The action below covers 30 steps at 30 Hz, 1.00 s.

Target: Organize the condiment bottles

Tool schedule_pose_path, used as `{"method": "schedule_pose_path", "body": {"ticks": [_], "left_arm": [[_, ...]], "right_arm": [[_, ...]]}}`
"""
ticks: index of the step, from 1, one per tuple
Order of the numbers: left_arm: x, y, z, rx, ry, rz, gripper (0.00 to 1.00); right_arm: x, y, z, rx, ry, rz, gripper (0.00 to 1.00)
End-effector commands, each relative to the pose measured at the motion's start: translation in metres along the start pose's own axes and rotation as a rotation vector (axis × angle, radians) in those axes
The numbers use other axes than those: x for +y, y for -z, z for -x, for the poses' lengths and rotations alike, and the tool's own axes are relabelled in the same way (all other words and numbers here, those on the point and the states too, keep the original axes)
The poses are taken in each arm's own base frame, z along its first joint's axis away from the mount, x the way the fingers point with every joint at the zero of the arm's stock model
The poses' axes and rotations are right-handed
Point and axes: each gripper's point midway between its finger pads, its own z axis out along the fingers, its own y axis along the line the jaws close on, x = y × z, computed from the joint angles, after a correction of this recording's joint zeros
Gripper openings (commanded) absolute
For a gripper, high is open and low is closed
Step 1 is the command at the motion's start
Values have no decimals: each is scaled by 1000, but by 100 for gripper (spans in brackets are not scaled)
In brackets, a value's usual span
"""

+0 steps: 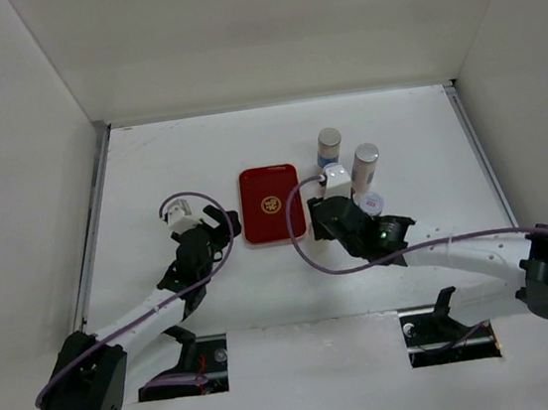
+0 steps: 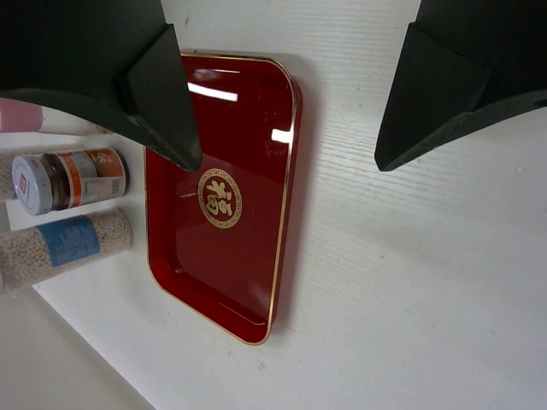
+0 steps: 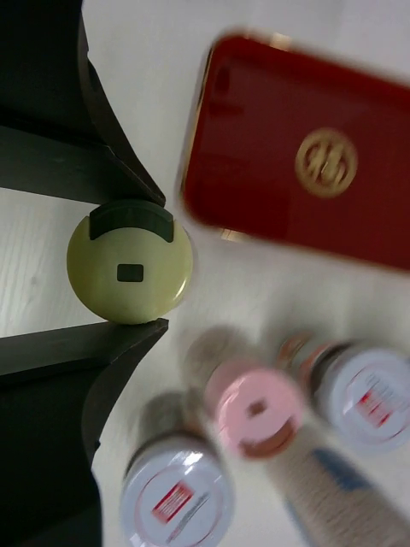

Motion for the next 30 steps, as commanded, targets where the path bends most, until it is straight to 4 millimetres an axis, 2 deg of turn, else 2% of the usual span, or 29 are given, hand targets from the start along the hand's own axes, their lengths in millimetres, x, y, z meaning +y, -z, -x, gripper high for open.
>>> {"method": "schedule_pose_path", "body": {"ticks": [1,3,5,7,10,14,18,22,30], "left_arm": [[-12,0,24,-80,34,-36,83],[-5,1,26,-86,52,-21,83],[-1,2,28,-92,73,-14,82],[1,4,31,-100,81,-14,77],[-3,8,33,-100,88,-34,64],[0,10,37,-114,94,-27,62],[2,10,39,-120,101,-23,65],[2,8,35,-106,101,-22,66],[0,8,35,-110,99,-25,67]], "right_arm": [[52,-1,70,-130,-89,109,42],[78,-18,86,-153,-94,136,40],[100,-44,103,-174,-73,158,40],[116,-73,120,-185,-58,151,41],[132,-111,132,-169,-48,136,41],[134,-157,140,-154,-53,97,41],[126,-177,145,-156,-73,76,41],[123,-188,144,-147,-86,81,41],[127,-204,119,-98,-70,82,43]]}}
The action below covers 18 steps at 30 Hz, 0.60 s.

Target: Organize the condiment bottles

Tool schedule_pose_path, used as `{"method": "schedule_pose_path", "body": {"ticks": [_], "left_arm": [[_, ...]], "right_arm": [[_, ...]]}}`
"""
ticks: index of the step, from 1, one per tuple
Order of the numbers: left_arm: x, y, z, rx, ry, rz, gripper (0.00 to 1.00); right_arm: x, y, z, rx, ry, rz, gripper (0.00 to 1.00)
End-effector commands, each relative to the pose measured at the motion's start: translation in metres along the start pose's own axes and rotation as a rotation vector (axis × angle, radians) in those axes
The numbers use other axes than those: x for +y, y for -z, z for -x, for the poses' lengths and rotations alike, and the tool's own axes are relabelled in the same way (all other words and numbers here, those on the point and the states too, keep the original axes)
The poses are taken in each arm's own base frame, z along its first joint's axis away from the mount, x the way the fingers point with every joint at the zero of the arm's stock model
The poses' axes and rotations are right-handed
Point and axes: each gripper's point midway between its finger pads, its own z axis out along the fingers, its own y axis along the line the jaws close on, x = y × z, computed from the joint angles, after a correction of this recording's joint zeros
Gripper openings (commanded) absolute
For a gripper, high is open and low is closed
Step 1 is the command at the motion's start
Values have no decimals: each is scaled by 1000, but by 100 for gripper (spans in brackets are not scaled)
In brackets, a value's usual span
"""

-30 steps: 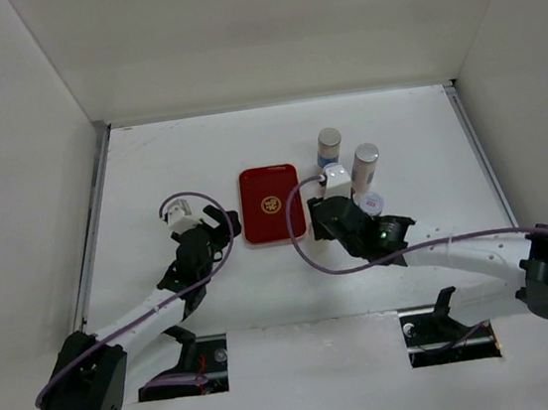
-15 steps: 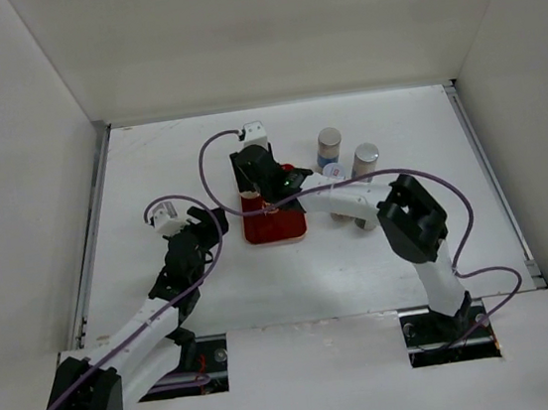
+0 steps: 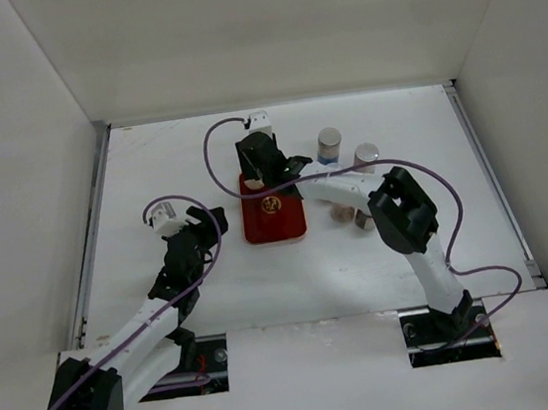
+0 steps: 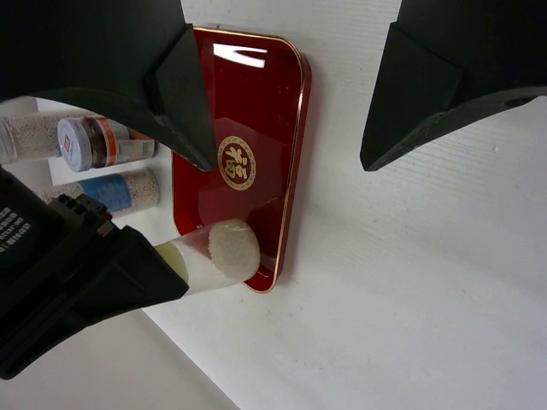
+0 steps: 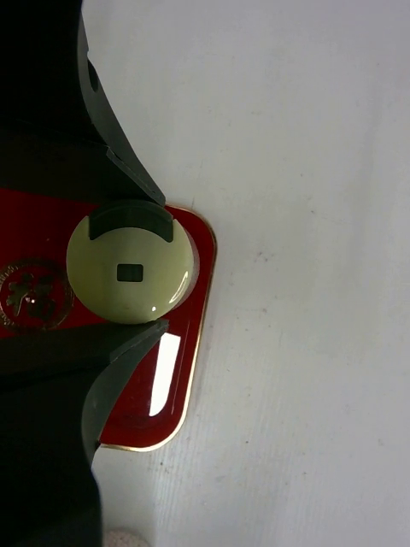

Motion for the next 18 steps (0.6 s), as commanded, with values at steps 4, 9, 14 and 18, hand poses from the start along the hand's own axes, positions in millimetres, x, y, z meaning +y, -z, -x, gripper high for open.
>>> {"method": "schedule_pose_path", "body": {"ticks": [4,9,14,18], "left_arm": [[-2,-1,-3,4,8,-14,68],[-4,-1,-1,-3,11,-20,70],[-3,0,-2,-3,8,-18,73],[-4,0,-2,-5,8,-19,74]], "right_arm": [[15,-8,2,-21,-26,31,46],[15,-5,5,-26,-47,31,67],[17,39,53,-116,-109,79,81],[1,93,83,-194,-138,112,85]]}}
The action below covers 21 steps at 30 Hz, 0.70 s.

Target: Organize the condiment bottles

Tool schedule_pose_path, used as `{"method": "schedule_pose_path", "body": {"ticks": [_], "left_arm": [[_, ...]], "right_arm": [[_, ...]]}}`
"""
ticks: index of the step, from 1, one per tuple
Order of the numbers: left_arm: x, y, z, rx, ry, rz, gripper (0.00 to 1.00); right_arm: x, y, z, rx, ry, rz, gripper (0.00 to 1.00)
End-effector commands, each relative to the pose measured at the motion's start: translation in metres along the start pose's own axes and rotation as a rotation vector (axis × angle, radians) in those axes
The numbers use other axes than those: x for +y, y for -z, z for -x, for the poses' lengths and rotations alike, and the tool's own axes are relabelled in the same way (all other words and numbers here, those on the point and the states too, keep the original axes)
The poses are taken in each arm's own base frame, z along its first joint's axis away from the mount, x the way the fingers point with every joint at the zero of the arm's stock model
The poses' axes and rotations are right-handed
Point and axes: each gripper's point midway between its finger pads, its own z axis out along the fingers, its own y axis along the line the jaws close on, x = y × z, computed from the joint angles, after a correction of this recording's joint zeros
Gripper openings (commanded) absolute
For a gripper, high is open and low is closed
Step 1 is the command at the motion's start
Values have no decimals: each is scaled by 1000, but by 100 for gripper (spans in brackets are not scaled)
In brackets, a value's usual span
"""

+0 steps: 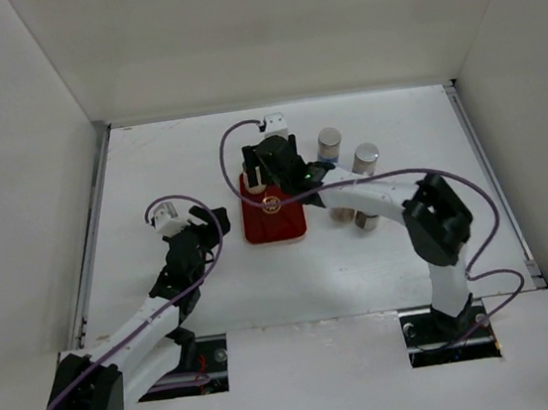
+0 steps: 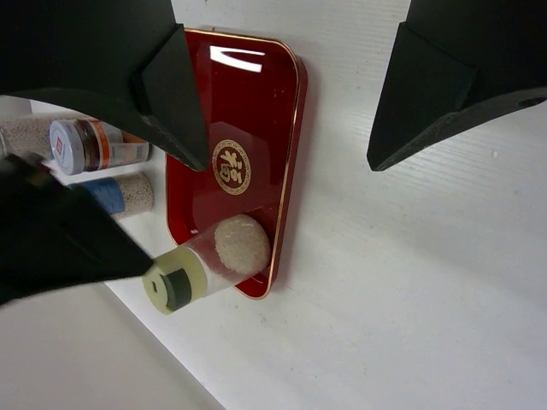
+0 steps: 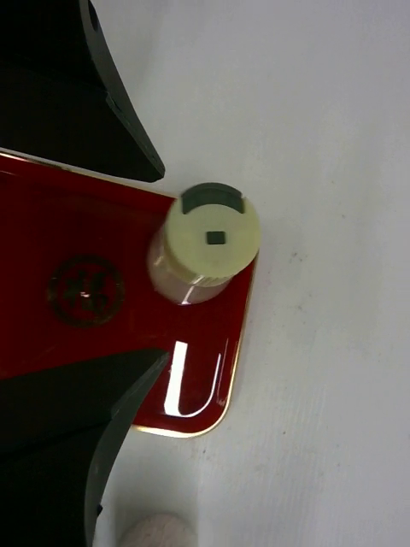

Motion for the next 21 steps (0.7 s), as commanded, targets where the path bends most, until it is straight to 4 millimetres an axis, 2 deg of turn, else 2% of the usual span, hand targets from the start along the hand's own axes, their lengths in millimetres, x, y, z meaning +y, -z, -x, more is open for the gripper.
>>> {"method": "schedule_pose_path", "body": {"ticks": [1,4,6,8,11,13,16,21], "left_arm": [[-6,1,3,-16,14,-27,74],[-10,2,4,-17,19,-40,74],[-8,1,4,-20,16,-34,75],[-9,0,1,-7,13,-36,75],[-12,1,0,-6,12,-40,75],[-11,-1,-2,-2,7,-34,75],[-11,-1,-2,-3,5,-32,75],[-8,-3,-4,3,1,-21,76]], "right_arm": [[2,74,87,-220,-118,86,85],[-34,109,72,-242,-128,48,83],[-73,126,59,-252,-145,-39,79],[-105,140,45,-258,-155,-107,77],[-143,147,22,-219,-138,-187,77],[-158,145,8,-186,-134,-218,78],[-170,138,-11,-131,-112,-237,81],[-171,124,-37,-47,-99,-218,83]]}}
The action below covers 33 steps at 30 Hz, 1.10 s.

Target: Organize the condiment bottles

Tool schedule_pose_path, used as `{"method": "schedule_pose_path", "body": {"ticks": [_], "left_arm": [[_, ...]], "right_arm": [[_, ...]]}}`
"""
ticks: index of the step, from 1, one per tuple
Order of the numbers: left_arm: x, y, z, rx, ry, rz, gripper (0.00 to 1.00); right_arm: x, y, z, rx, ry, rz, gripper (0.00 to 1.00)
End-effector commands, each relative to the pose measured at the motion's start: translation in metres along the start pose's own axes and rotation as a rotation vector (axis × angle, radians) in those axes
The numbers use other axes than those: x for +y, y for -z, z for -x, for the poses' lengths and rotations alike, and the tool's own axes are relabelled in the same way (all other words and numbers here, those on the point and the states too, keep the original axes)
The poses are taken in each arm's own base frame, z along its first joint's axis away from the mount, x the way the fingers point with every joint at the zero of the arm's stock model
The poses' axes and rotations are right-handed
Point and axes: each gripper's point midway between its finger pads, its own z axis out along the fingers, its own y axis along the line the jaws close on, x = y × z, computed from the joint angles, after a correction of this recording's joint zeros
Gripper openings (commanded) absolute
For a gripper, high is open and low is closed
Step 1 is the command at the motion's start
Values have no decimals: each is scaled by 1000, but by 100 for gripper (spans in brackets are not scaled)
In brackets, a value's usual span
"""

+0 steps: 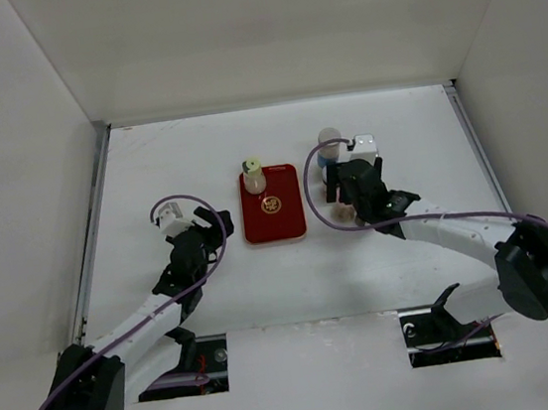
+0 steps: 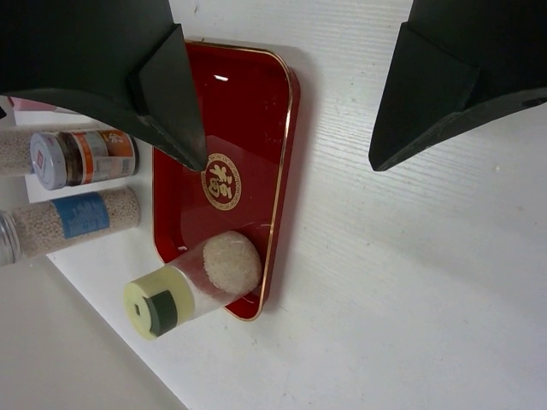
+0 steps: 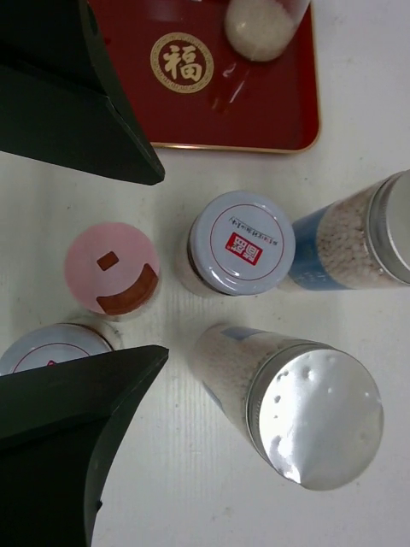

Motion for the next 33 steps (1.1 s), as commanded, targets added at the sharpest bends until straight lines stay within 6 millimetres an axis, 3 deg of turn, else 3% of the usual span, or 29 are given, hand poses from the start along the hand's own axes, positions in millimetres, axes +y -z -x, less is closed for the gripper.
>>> {"method": "schedule_pose_path", "body": {"ticks": [1,6,10,14,18,21,25,28,30,33], "left_arm": [[-12,-2,9,-37,19,-35,76],[-12,-4,5,-24,16,-36,76],[-13,-4,4,-23,15,-39,76],[-14,-2,9,-38,22,-47,76],[-14,-3,6,-26,19,-45,76],[-13,-3,7,-34,19,-41,76],[-16,-2,9,-38,23,-52,76],[-18,-1,9,-39,23,-54,76],[-18,-1,8,-34,21,-55,76],[-16,-1,11,-46,23,-49,76]], "right_arm": [[4,-6,-4,17,-15,23,83],[4,-17,-13,35,-16,17,80],[3,-22,-15,44,-19,8,69],[0,-21,-22,74,9,-12,71],[-1,-22,-26,85,16,-19,56],[-1,-17,-12,48,-2,-32,45],[31,12,24,-40,-29,64,43],[68,26,47,-89,-72,166,41],[93,22,52,-96,-69,212,41],[123,-2,55,-91,-39,231,41]]}}
